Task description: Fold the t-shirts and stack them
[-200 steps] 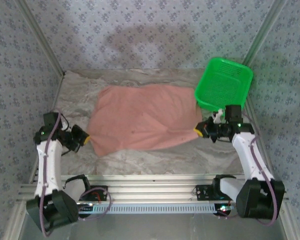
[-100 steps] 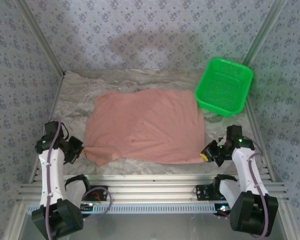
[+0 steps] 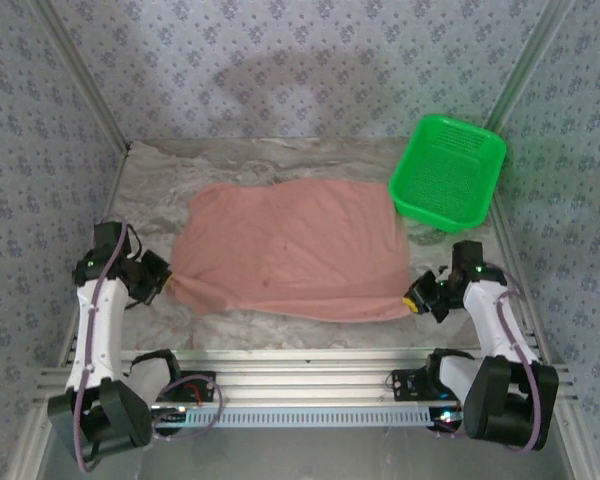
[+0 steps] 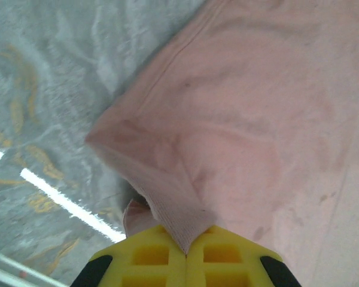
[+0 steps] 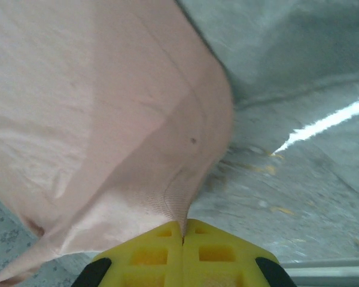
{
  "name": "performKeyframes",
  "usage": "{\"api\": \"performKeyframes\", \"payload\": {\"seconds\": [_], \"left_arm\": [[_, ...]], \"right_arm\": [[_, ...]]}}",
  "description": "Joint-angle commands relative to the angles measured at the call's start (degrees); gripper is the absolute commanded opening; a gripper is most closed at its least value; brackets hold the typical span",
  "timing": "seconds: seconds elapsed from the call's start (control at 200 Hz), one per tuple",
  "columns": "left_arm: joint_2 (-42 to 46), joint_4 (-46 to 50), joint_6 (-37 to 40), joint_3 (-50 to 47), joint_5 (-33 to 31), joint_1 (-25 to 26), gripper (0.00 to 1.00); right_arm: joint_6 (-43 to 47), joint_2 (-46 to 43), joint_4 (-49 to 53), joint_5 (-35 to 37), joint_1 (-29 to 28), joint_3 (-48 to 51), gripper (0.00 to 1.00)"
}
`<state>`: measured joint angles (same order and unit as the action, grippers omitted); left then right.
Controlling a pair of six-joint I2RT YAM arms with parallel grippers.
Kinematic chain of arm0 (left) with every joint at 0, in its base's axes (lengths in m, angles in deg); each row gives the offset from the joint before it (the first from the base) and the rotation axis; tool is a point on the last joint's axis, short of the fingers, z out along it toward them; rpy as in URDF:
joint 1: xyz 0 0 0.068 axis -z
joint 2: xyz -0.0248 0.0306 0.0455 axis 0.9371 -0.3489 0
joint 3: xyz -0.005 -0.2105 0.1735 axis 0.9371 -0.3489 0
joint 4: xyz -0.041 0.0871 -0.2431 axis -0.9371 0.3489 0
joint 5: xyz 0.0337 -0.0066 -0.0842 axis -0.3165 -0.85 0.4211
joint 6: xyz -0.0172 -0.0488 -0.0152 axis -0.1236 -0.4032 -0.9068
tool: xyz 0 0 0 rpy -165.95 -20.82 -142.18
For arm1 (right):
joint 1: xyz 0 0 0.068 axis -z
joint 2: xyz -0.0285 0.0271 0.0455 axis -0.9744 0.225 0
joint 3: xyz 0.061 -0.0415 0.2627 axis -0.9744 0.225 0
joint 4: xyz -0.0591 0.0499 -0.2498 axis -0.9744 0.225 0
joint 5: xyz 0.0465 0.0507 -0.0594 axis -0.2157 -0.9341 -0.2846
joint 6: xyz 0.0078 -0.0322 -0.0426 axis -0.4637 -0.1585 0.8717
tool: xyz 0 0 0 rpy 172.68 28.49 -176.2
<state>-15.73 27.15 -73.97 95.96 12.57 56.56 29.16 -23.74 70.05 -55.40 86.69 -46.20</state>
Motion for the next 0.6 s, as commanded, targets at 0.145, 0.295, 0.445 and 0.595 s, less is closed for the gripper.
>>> {"api": "performKeyframes", "payload": {"seconds": [0.145,0.295,0.445,0.595], "left_arm": [[-11.0,-6.4,2.5,11.2,3.4,0.2,0.0],[-17.2,-8.9,3.2,14.1,5.5,0.4,0.0],[-21.7,-9.9,4.3,16.8,5.4,0.5,0.0],[-25.3,-9.9,5.5,19.0,5.0,0.5,0.0]], "right_arm": [[4.8,11.9,-4.0,-0.9,-0.4,-10.7,0.0],[5.7,18.2,-5.9,-1.9,-0.3,-14.4,0.0],[6.8,23.0,-6.6,-1.8,-0.4,-17.1,0.0],[8.0,26.0,-6.7,-2.0,-0.4,-18.8,0.0]]}}
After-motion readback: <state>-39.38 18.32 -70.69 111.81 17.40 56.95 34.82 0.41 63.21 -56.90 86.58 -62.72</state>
